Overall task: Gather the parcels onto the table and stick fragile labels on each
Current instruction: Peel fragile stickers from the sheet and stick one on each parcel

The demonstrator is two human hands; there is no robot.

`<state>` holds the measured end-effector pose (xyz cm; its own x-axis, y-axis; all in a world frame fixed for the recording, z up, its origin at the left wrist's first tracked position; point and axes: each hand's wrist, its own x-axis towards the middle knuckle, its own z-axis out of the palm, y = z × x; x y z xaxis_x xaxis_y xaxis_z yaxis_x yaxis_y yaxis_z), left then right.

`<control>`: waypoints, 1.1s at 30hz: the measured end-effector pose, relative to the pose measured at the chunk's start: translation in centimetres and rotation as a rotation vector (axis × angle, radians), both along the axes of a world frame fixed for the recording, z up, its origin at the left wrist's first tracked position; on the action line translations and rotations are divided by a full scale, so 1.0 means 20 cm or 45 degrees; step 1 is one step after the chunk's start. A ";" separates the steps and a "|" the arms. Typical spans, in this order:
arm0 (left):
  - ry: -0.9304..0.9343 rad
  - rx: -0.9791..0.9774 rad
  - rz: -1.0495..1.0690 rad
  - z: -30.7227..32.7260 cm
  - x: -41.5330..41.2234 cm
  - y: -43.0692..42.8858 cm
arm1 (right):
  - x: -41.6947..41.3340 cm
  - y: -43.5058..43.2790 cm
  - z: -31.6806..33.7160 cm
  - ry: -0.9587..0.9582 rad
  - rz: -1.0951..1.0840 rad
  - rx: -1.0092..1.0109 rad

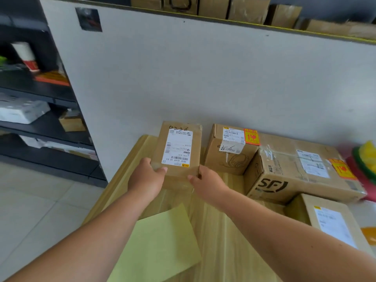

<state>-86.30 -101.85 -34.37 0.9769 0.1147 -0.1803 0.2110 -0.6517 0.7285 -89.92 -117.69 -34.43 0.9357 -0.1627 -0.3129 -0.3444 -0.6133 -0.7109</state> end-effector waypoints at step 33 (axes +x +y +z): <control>0.296 0.074 -0.220 -0.35 -1.93 -0.23 | -2.06 -0.21 -0.26 0.283 -0.194 -0.023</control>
